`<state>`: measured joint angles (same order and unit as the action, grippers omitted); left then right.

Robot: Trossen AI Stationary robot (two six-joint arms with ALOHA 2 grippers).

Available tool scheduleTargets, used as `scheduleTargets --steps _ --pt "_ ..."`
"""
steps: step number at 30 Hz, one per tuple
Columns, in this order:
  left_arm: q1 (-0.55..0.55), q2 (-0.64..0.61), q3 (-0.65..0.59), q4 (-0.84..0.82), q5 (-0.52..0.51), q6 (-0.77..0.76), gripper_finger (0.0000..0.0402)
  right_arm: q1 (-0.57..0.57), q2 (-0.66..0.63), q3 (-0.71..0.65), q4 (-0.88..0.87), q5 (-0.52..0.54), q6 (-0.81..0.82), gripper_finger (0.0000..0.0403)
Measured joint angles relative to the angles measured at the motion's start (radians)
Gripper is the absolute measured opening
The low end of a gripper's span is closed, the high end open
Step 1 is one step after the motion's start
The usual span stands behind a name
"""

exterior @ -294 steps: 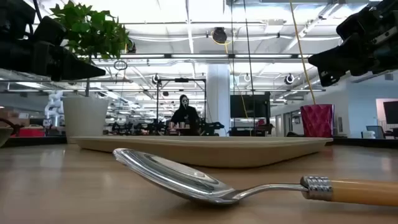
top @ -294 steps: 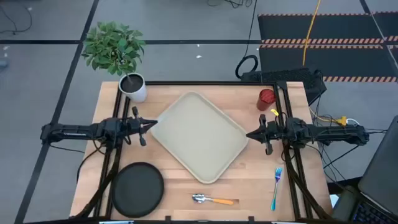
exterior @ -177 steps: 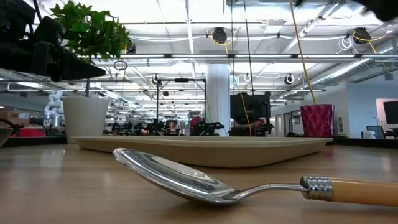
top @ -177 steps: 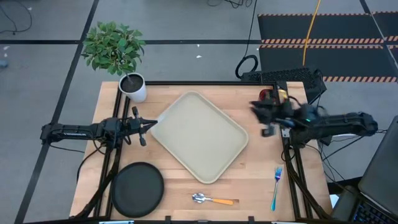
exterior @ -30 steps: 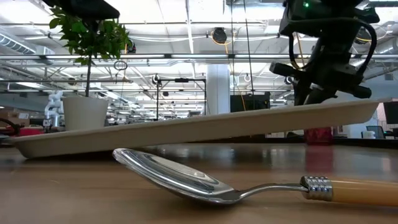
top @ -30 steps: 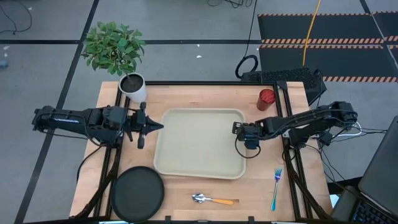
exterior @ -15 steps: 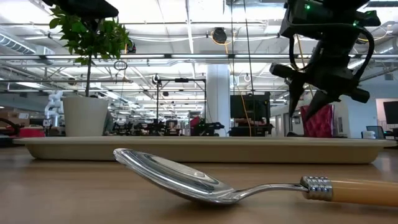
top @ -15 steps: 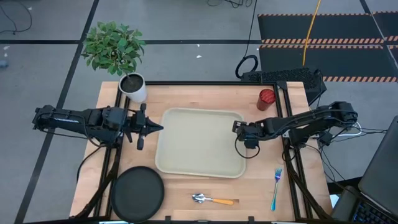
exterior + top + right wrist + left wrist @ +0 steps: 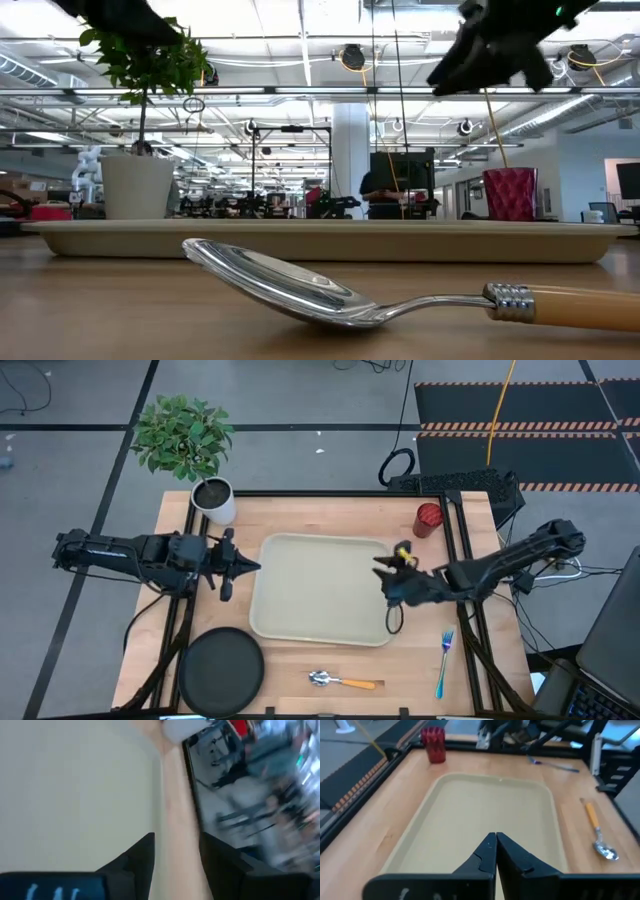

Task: Pick and place plate/cup/fork/spoon on tray
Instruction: Adjust the gray tray

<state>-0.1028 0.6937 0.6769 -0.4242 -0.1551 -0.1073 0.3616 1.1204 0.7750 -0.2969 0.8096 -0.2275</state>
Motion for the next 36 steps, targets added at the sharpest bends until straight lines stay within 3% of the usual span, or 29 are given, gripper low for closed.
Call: scheduleTargets --steps 4,9,13,20,25,36 --pt "0.0 0.0 0.0 -0.013 -0.037 -0.001 0.0004 0.073 -0.002 0.0 -0.025 -0.103 0.32 0.0157" --pt "0.0 0.0 0.0 -0.016 -0.049 -0.009 0.0019 0.087 0.06 0.0 -0.054 -0.444 0.727 0.0154" --pt "0.0 0.001 0.0 -0.025 -0.049 -0.011 0.0015 0.103 0.125 0.0 -0.056 -0.612 0.87 0.0149" --pt "0.0 0.092 -0.007 -0.056 -0.089 -0.017 0.0003 0.096 0.232 0.0 -0.134 -0.567 0.897 0.0148" --pt "0.0 0.212 -0.042 -0.047 -0.089 -0.021 0.0017 0.062 0.298 0.0 -0.211 -0.547 0.881 0.0148" --pt "0.0 0.476 -0.047 -0.027 -0.088 -0.106 0.0008 0.045 0.346 -0.014 -0.208 -0.519 0.833 0.0148"
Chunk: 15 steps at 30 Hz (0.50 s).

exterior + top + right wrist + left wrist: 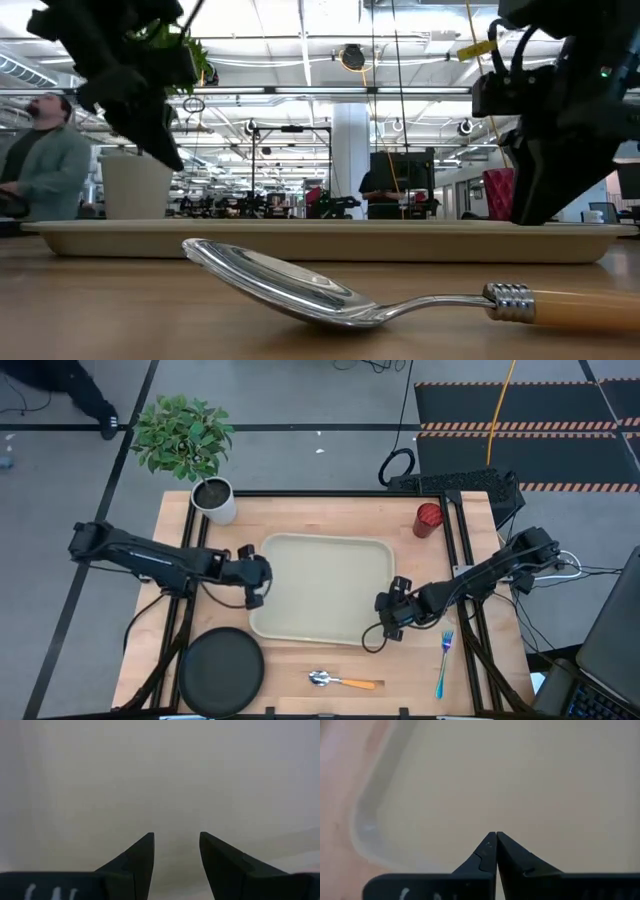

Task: Pick and place plate/cup/fork/spoon on tray
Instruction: Adjust the gray tray

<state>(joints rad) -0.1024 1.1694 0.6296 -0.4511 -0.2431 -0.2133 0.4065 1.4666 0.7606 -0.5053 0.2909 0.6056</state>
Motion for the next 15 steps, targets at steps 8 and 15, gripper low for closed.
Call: scheduleTargets --steps 8,15 --pt "0.0 0.137 0.0 0.0 0.053 -0.046 0.0013 0.0 -0.002 -0.062 0.004 0.005 -0.021 0.0148" --pt "0.0 0.191 0.0 -0.033 0.118 -0.103 0.0013 0.0 -0.003 -0.072 -0.001 0.022 -0.059 0.0148"
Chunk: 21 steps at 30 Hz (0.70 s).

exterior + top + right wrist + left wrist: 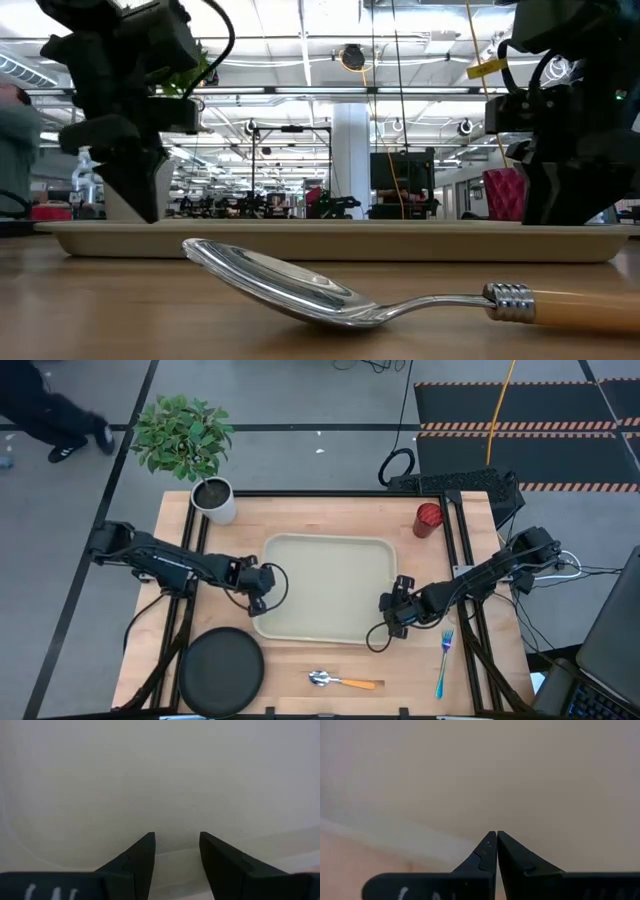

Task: Pick and place plate/cup/fork/spoon on tray
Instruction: Adjust the gray tray

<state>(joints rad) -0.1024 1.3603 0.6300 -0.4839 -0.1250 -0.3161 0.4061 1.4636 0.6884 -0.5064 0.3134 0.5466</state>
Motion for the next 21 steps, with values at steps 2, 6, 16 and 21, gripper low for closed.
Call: scheduleTargets --steps 2,6,16,21 --pt "0.0 0.009 0.0 0.006 0.028 -0.02 0.0006 0.0 -0.002 0.0 -0.005 0.008 -0.019 0.0148" --pt "-0.012 0.009 0.0 0.003 0.07 -0.045 0.0006 -0.007 -0.005 -0.001 -0.032 0.04 -0.042 0.0148" --pt "-0.082 0.009 0.001 -0.006 0.107 -0.099 0.0011 -0.048 -0.009 -0.002 -0.06 0.053 -0.065 0.0148" --pt "-0.112 0.009 0.002 -0.013 0.107 -0.107 0.0005 -0.053 -0.009 -0.002 -0.058 0.053 -0.065 0.0148"
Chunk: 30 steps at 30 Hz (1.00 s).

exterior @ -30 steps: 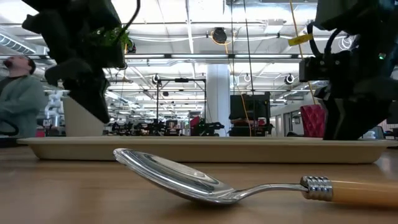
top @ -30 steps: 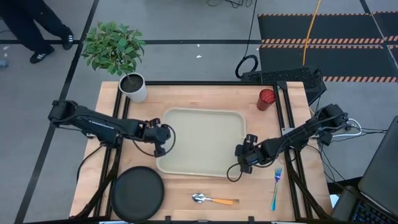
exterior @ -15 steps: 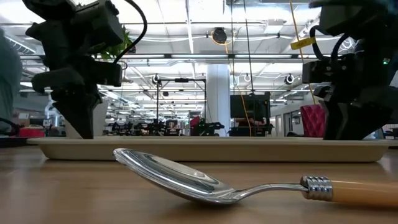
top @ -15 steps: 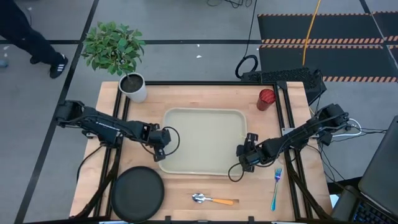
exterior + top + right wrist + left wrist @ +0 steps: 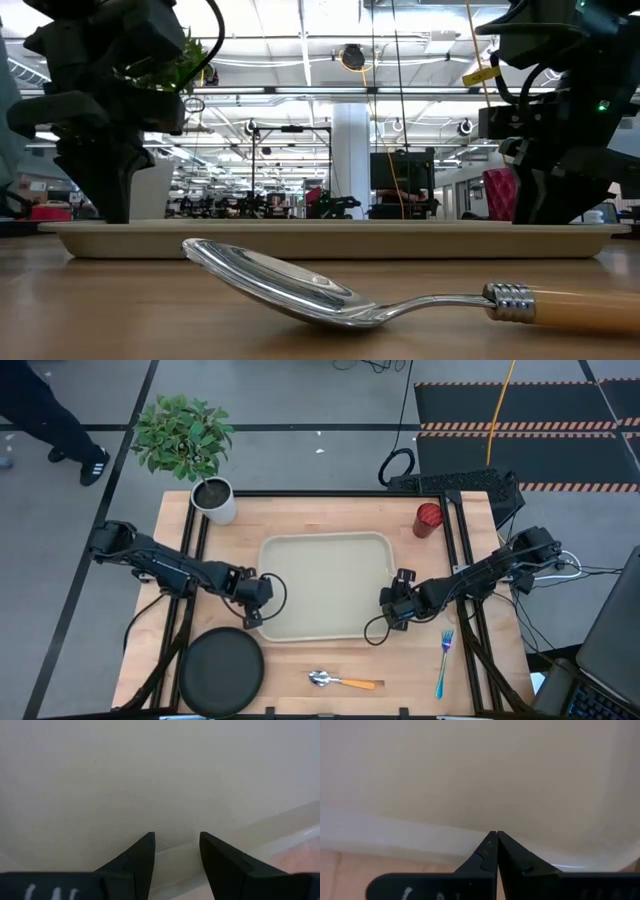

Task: Pick and place plate/cup/fork/spoon on tray
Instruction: Adjust the gray tray

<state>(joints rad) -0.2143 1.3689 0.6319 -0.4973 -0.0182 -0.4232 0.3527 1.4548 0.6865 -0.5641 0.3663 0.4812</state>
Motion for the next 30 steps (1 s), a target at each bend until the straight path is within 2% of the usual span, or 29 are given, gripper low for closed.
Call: scheduleTargets --steps 7,15,22,30 --pt "0.0 0.0 0.0 -0.005 -0.036 0.044 0.0022 0.0 0.0 0.0 0.0 -0.008 0.013 0.0148" --pt "0.019 0.0 0.0 -0.015 -0.043 0.052 0.0004 0.021 0.0 0.0 0.0 -0.023 0.079 0.0148" --pt "0.018 0.0 0.0 -0.026 -0.046 0.045 0.0019 0.049 0.0 0.0 0.0 -0.026 0.107 0.0148" --pt "0.018 0.0 0.0 -0.027 -0.046 0.045 0.0004 0.069 0.0 0.0 0.0 -0.028 0.131 0.0148"
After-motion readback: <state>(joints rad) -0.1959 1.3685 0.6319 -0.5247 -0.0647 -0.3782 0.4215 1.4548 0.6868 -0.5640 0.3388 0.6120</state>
